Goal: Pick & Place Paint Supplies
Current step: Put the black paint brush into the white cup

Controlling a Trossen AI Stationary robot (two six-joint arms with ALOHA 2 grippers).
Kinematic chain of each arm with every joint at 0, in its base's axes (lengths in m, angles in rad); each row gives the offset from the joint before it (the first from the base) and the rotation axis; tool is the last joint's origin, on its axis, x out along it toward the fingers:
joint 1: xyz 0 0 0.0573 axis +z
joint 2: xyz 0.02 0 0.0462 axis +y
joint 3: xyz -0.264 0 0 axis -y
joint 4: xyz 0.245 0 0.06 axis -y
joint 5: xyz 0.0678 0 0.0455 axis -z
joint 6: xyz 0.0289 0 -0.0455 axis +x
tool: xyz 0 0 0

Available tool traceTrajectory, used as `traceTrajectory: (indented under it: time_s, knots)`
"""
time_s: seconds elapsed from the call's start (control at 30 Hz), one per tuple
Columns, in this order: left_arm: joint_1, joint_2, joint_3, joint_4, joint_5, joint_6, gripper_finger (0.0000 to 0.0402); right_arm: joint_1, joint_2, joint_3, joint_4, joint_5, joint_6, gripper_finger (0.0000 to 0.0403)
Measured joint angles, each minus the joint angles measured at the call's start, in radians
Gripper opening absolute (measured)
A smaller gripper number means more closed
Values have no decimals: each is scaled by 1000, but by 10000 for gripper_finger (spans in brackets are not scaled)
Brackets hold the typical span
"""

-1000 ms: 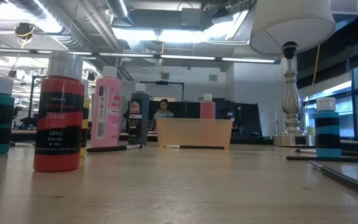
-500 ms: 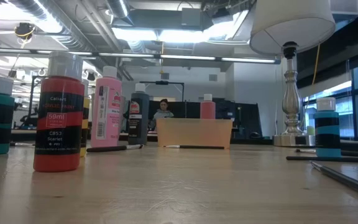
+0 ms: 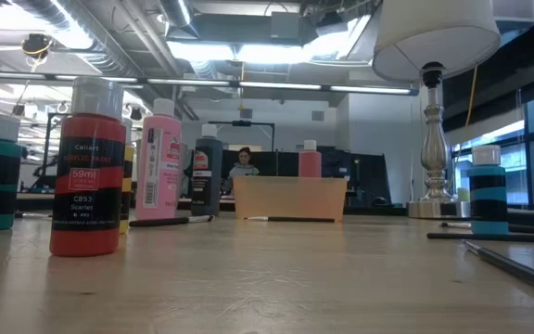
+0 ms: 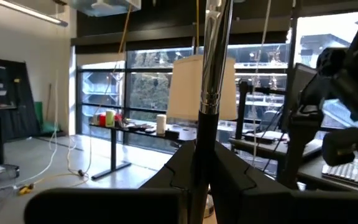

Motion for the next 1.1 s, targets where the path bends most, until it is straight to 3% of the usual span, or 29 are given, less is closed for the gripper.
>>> traceTrajectory:
  time_s: [0.43,0.6,0.97,1.1]
  knots:
    - [284,4,-123,-53,331,-196,22,-111,-2,0,41,-63,-86,206]
    - [392,11,-153,-58,526,-247,22,-124,-2,0,39,-63,-121,206]
    - [657,18,-247,-50,729,-279,22,-127,-2,0,19,-63,-138,206]
    - [757,18,-307,56,834,-280,22,-127,-2,0,20,-63,-138,206]
